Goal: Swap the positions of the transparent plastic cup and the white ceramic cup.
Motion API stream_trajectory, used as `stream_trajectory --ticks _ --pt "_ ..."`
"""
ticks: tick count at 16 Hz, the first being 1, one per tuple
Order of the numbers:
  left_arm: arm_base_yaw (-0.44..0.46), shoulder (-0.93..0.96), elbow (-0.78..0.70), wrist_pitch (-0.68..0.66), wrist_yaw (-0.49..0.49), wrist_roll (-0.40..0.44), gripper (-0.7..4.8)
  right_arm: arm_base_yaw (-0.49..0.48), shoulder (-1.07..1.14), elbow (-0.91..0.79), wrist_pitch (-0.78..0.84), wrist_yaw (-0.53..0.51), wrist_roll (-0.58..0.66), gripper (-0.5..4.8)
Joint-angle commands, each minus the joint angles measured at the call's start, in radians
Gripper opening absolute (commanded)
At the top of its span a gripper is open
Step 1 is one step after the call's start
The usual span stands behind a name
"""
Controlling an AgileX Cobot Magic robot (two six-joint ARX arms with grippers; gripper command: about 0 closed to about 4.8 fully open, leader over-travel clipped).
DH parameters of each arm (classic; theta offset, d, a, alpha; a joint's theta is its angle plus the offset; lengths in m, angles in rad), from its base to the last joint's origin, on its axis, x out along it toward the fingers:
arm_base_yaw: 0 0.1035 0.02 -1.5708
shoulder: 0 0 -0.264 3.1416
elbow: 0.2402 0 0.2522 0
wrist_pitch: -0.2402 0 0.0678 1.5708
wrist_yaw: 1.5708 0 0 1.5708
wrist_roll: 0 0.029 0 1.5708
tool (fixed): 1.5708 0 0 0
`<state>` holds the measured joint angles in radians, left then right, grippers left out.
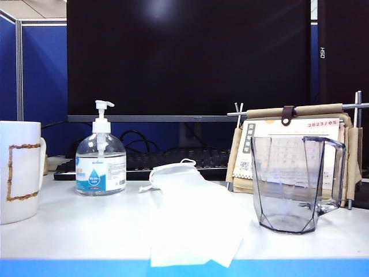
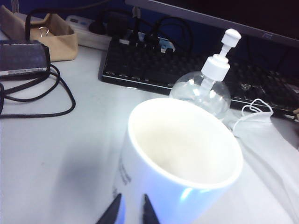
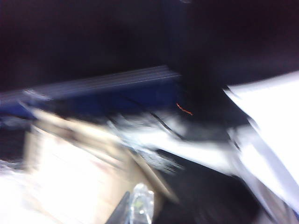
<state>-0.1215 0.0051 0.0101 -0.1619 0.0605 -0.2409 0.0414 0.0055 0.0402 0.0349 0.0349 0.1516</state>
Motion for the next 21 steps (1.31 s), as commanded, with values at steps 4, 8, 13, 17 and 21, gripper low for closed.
stream_trajectory --ticks 4,8,13,17,21 --pt "0.002 -0.001 0.001 -0.015 0.004 -0.002 0.57 -0.031 -0.003 -0.034 -0.142 -0.007 0.005 0.13" --pt "0.002 -0.001 0.001 -0.015 0.005 -0.002 0.57 -0.03 -0.003 -0.034 -0.141 -0.011 0.005 0.13" --pt "0.002 -0.001 0.001 -0.016 0.005 -0.002 0.57 -0.03 -0.003 -0.034 -0.142 -0.011 0.005 0.13" --pt "0.002 -0.001 0.001 -0.015 0.005 -0.002 0.57 -0.03 -0.003 -0.034 -0.142 -0.011 0.005 0.13" --pt "0.002 -0.001 0.001 -0.015 0.005 -0.002 0.57 -0.03 -0.003 -0.034 -0.142 -0.011 0.005 0.13"
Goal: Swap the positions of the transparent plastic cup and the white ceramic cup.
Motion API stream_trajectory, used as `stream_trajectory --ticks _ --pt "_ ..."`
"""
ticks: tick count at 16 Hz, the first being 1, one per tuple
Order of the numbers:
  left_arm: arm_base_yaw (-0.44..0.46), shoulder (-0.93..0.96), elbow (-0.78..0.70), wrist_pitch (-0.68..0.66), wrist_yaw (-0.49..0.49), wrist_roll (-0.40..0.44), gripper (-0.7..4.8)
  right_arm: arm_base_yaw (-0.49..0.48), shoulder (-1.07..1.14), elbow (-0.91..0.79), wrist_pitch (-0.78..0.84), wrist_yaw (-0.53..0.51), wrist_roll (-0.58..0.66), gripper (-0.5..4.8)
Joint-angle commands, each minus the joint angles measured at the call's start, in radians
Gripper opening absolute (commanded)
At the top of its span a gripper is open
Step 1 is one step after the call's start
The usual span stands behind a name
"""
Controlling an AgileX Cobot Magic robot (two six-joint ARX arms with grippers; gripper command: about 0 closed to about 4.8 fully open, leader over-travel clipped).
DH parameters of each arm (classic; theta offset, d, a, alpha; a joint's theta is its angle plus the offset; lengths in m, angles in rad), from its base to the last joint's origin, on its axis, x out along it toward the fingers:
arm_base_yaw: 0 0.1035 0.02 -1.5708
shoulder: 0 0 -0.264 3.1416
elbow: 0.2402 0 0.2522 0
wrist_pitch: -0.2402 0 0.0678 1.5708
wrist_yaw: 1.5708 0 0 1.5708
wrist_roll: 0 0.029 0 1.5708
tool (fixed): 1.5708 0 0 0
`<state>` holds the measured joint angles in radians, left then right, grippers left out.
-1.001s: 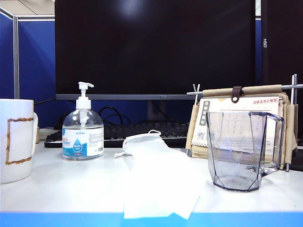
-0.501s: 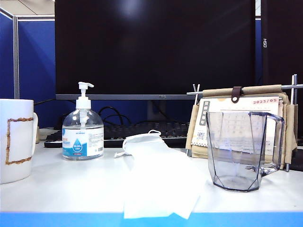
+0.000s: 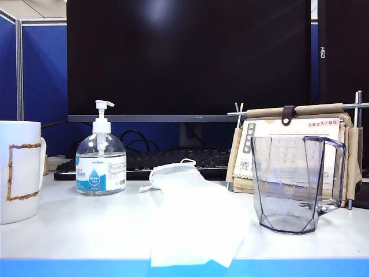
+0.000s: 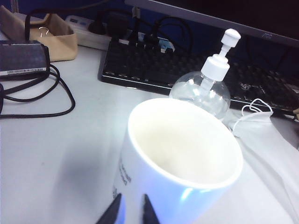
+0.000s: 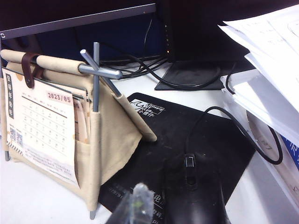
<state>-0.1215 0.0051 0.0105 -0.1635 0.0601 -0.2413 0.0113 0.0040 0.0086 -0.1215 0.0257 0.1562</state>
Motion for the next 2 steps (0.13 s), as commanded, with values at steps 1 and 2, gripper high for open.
stream_trajectory --ticks 1,2 --pt "0.002 -0.001 0.0 -0.014 0.005 -0.002 0.57 0.0 -0.002 -0.002 0.015 -0.002 0.0 0.13" --pt "0.002 -0.001 0.0 -0.014 0.005 -0.002 0.57 0.0 -0.002 -0.002 0.015 -0.002 0.0 0.13"
